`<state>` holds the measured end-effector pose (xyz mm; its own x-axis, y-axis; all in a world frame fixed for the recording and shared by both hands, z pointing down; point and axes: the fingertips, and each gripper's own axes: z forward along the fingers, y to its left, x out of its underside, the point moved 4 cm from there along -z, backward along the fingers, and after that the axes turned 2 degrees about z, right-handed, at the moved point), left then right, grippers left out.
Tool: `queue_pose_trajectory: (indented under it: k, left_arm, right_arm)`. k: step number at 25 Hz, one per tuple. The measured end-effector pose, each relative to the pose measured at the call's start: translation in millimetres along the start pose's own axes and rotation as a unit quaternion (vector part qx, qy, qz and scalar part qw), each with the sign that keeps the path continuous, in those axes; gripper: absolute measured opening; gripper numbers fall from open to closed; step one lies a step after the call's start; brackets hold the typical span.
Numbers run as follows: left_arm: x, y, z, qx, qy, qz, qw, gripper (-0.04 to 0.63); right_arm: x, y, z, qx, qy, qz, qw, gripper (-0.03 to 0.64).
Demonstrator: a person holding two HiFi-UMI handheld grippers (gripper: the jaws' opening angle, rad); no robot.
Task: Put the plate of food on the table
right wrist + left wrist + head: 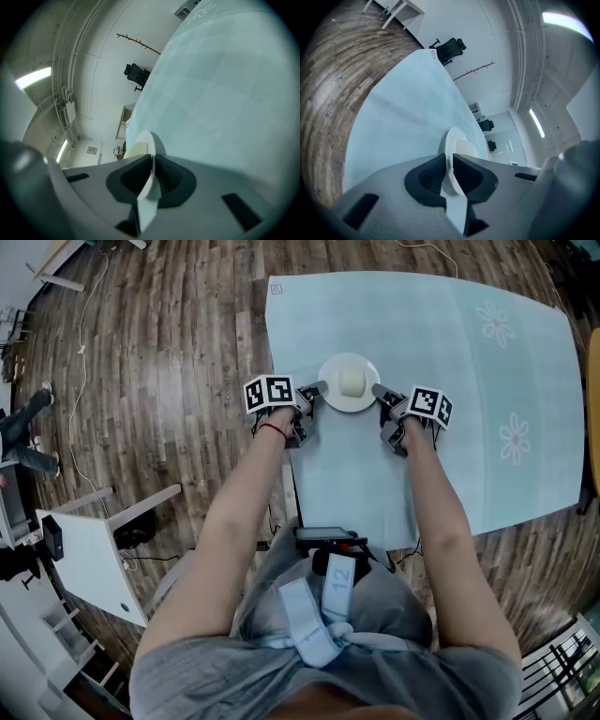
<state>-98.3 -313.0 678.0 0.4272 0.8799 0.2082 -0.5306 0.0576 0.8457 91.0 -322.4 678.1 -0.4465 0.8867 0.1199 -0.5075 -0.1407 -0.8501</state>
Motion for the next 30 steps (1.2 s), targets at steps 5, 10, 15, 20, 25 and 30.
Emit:
queue_pose_trajectory:
  k: [5,10,15,20,25,30]
  left_arm:
    - [-5,2,-7,-0.053,-0.013,0.041,0.9977,0.031]
    - [-6,-6,-9,-0.045,-0.034,0.032,0.9979,0.031]
    - [1,-23,-7,-0.013,-0.036,0.020,0.9990,0.031]
    - [17,-43,-5,0.034,-0.033,0.003,0.9989,0.031]
    - [30,-56,-7,0.060,-0.021,0.003,0.9979,0.031]
    - [38,-58,-9,0.067,-0.009,0.003,0.9977,0.031]
  right_arm:
    - [-1,-3,0,0.004,-0.003,-0.001,1.000,0.041]
    - [-2,-2,0,0.009,-0.004,-0.007,1.000,0.041]
    - [-2,-3,1,0.017,-0.003,-0.012,1.000,0.041]
    - [-4,-5,2,0.026,-0.002,-0.025,0.999,0.041]
    - [-4,-3,4,0.035,0.005,-0.039,0.999,0.041]
    - [-5,-1,4,0.054,0.008,-0.062,0.997,0.043]
